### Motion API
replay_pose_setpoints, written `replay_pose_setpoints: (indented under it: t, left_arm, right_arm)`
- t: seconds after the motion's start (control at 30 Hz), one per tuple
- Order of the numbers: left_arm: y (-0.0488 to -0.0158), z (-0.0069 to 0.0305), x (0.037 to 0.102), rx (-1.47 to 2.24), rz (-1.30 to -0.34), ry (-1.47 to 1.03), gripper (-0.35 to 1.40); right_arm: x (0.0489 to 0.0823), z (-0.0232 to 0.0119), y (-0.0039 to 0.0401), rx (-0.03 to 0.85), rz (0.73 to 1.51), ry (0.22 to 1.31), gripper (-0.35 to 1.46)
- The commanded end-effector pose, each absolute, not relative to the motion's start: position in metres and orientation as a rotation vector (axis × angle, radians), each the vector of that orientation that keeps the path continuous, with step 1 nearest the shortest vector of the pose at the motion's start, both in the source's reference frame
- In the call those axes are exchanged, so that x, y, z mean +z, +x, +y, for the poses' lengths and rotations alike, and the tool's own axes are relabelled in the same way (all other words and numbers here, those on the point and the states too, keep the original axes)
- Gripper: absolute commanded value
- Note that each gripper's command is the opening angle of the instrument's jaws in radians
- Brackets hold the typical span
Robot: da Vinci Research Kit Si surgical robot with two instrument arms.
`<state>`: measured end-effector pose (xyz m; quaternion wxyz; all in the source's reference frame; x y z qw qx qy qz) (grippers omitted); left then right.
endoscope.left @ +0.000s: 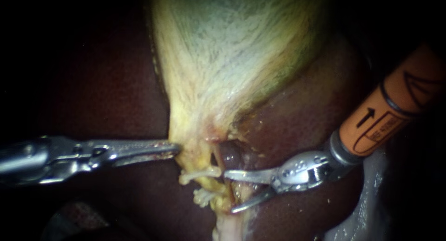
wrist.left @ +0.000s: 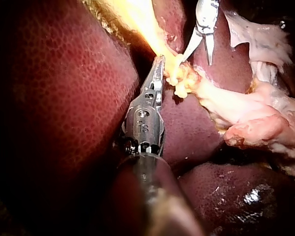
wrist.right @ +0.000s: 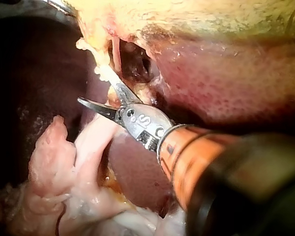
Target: Go to the cutting position left tube
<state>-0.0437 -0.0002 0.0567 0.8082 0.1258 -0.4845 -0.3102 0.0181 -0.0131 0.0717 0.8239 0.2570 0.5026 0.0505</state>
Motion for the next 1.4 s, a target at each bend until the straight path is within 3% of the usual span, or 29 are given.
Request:
replay_pose_setpoints:
  t: [0.03, 0.6, 1.0, 1.4]
  left_arm:
    - [-0.0437, -0.0003, 0.0566, -0.665, -1.036, 0.268, -0.18]
    - [-0.0445, -0.0012, 0.0545, -0.675, -1.040, 0.259, -0.18]
    - [-0.0453, -0.0009, 0.0553, -0.674, -1.044, 0.260, -0.18]
    - [-0.0458, -0.0006, 0.0562, -0.675, -1.044, 0.258, -0.18]
  right_arm:
    - [0.0720, -0.0131, 0.0182, 0.104, 1.062, 0.544, 1.38]
    - [0.0749, -0.0127, 0.0199, 0.098, 1.015, 0.533, 1.37]
    - [0.0761, -0.0146, 0.0244, 0.047, 1.031, 0.595, 1.35]
    - [0.0765, -0.0145, 0.0268, 0.054, 1.049, 0.608, 1.35]
